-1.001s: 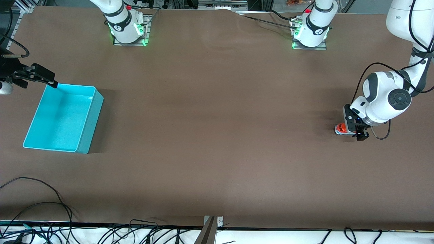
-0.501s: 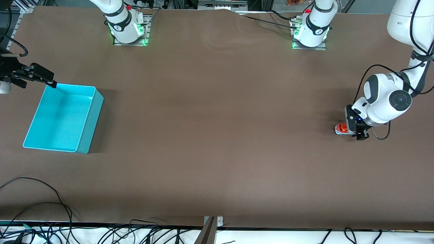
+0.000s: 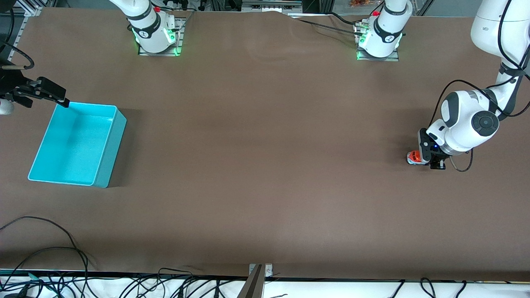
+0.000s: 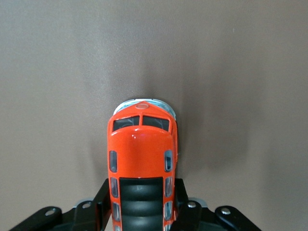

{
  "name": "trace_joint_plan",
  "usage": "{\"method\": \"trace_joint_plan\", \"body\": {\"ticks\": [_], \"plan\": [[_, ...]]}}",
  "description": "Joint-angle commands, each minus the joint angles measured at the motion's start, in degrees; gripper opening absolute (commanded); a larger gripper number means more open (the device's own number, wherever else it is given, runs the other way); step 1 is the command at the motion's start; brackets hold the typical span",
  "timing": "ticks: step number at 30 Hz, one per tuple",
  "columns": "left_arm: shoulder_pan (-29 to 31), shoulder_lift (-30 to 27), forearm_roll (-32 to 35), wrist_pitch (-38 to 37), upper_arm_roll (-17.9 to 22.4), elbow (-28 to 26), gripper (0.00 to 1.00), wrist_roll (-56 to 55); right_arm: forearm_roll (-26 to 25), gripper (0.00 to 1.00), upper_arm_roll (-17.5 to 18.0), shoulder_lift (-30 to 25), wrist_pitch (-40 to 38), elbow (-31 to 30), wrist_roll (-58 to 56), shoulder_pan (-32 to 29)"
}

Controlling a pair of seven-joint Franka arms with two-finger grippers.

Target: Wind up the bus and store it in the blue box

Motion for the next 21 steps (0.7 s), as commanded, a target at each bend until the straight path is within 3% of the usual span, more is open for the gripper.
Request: {"method": "trace_joint_plan", "body": {"ticks": [1,13,21], "plan": [[0.37,0.54,0.88,0.33,-0.60,0.74,0.32,0.69,0.63,1.00,0.03,0.31,-1.37,1.51,0.42,-0.09],[0.81,0.54,0.88,0.41,-0.60,0.65,0.31,0.69,0.63,1.00,0.03,0.31,-1.37,1.51,0.42,-0.01],[1.95,1.68,0.79,0.33,-0.60,0.56,0.25,0.86,0.63,1.00,0.03,0.31,-1.37,1.51,0.42,-0.09]]}}
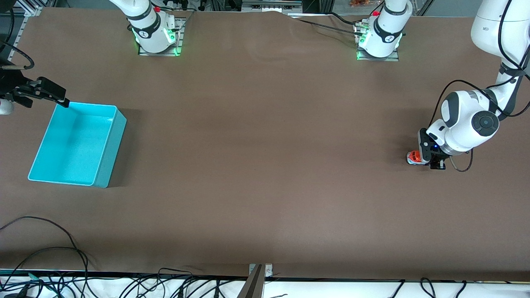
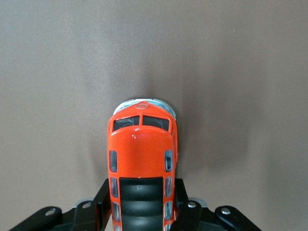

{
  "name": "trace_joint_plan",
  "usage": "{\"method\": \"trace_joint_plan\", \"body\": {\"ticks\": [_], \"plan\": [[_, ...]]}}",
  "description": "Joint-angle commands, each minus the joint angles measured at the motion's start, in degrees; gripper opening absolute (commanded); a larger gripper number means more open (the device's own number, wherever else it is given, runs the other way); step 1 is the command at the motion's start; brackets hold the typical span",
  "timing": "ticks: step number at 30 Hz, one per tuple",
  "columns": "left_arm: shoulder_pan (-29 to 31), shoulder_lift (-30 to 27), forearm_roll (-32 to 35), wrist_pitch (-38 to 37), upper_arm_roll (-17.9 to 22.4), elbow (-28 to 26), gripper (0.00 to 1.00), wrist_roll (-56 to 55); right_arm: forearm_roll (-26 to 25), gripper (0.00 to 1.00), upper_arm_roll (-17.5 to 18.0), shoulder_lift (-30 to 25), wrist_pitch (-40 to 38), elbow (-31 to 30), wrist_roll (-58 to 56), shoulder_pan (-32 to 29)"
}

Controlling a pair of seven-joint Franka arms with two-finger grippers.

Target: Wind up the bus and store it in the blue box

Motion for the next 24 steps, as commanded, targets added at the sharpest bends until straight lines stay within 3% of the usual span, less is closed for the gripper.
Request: {"method": "trace_joint_plan", "body": {"ticks": [1,22,24], "plan": [[1.98,1.99,0.79,0.31,-0.37,0.62,0.24,0.86,0.63,1.00,0.03,0.31,-1.37,1.51,0.42,-0.09],[9.54,7.53,1.85,0.40,-0.19,2.47,0.25,2.97,0.63,1.00,0.03,0.31,-1.37,1.51,0.42,-0.09],[11.73,9.20,6.41,0.40,-0.19,4.40,0.24,4.12,0.63,1.00,0.03,0.31,-1.37,1.51,0.42,-0.09]]}}
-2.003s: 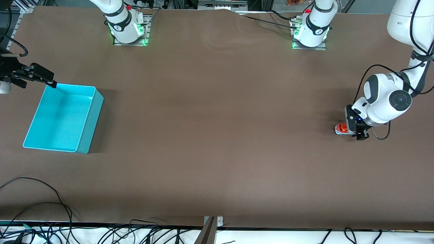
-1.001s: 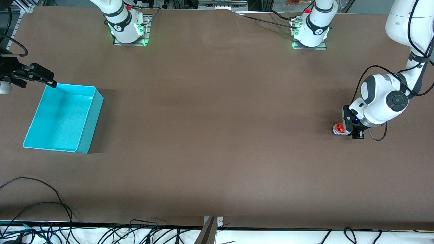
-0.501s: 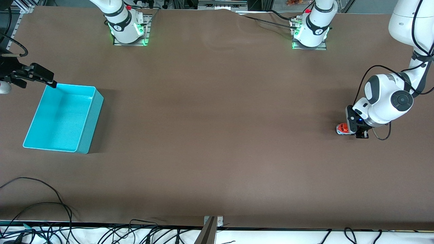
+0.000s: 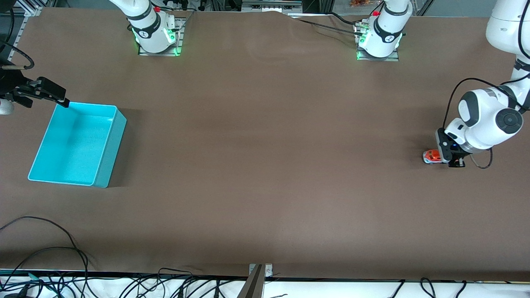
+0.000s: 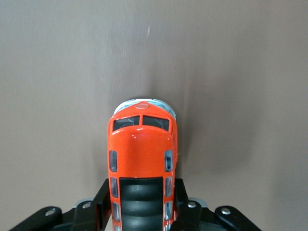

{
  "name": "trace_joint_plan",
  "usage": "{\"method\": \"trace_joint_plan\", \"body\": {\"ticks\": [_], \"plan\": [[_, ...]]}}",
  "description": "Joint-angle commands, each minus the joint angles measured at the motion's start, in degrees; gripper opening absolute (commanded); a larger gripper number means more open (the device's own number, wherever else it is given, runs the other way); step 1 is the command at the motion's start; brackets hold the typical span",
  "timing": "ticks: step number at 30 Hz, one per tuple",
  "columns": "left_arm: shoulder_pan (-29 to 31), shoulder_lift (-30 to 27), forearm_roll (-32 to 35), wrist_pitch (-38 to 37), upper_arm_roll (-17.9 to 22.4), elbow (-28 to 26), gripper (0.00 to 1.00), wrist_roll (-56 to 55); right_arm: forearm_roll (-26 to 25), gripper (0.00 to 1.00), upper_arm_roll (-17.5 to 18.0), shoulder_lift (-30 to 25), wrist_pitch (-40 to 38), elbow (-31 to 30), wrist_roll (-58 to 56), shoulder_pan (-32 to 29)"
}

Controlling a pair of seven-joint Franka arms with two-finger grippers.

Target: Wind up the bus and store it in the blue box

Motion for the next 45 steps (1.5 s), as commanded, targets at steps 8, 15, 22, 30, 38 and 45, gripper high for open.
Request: {"method": "trace_joint_plan", "body": {"ticks": [8,15,22,30,38,45], "plan": [[7.62,9.47,7.13,2.96,-0.33,2.64,0.24,4.53,0.72,1.00,0.03,0.31,-1.37,1.51,0.42,-0.09],[9.12,10.08,7.22,3.31,-0.33,3.87,0.24,9.37,0.72,1.00,0.03,0.31,-1.37,1.51,0.42,-0.09],[10.17,10.52,7.66,3.66,-0.24,4.57,0.24,9.64,0.72,1.00,0.03,0.31,-1.37,1.51,0.42,-0.09],[10.88,11.32,8.98,3.75,-0.24,5.72,0.24,10.87,0.72,1.00,0.03,0.31,-1.37,1.51,0.50,-0.01],[12.11,11.32,8.98,3.84,-0.24,6.15,0.24,11.48,0.72,1.00,0.12,0.31,-1.37,1.51,0.50,-0.01],[12.37,11.93,9.15,3.84,-0.24,7.04,0.25,11.57,0.63,1.00,0.12,0.31,-1.37,1.51,0.50,-0.01]]}}
